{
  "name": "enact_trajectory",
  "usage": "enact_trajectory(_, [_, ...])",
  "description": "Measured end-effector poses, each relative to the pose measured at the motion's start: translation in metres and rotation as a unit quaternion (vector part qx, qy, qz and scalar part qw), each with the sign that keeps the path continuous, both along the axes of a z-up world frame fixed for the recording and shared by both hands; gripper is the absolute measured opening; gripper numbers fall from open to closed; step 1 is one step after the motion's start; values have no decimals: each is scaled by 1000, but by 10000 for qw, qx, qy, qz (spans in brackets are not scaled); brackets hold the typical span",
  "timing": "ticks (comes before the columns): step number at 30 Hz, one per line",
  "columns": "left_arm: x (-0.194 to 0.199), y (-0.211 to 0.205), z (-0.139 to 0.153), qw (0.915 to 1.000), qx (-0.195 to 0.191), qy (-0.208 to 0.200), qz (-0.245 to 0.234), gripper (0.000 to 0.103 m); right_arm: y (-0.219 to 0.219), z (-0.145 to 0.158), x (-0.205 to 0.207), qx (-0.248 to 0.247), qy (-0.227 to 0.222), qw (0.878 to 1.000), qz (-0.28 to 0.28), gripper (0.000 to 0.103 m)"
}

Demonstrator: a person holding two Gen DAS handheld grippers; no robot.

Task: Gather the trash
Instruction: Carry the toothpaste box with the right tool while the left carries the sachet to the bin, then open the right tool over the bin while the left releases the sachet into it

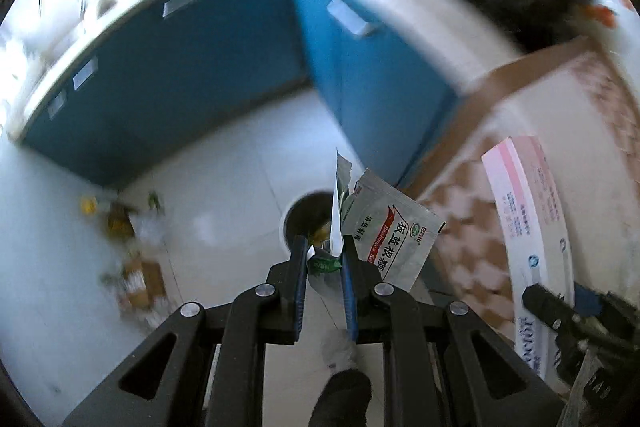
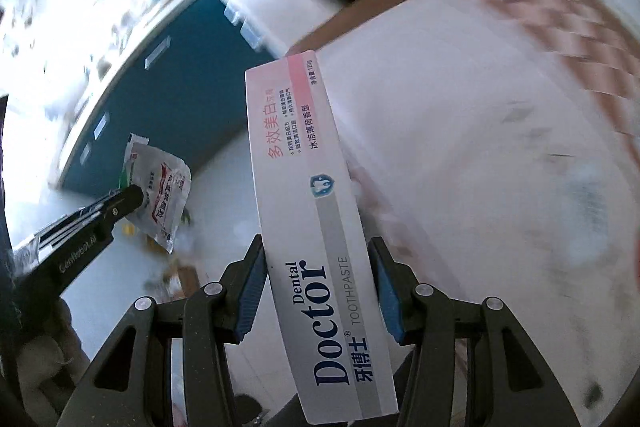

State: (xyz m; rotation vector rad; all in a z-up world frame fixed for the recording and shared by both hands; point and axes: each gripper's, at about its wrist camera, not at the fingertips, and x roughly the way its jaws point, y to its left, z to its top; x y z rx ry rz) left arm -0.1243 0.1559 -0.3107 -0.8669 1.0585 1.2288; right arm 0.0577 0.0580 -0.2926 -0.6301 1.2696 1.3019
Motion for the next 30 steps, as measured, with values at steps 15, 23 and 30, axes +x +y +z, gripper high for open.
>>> enact_trajectory(15, [-87, 103, -308, 9807, -1768, -618, 565, 22, 132, -333, -116, -1501, -56, 9865, 654, 52])
enact_trajectory(23, [-110, 104, -328, 9814, -1632, -507, 876, 95, 175, -423, -119, -1883, 35, 9799, 659, 81])
enact_trajectory(30, [-122, 74, -280, 9893, -1146, 3, 907, 96, 176, -389, -119, -1653, -453, 9832, 626, 103])
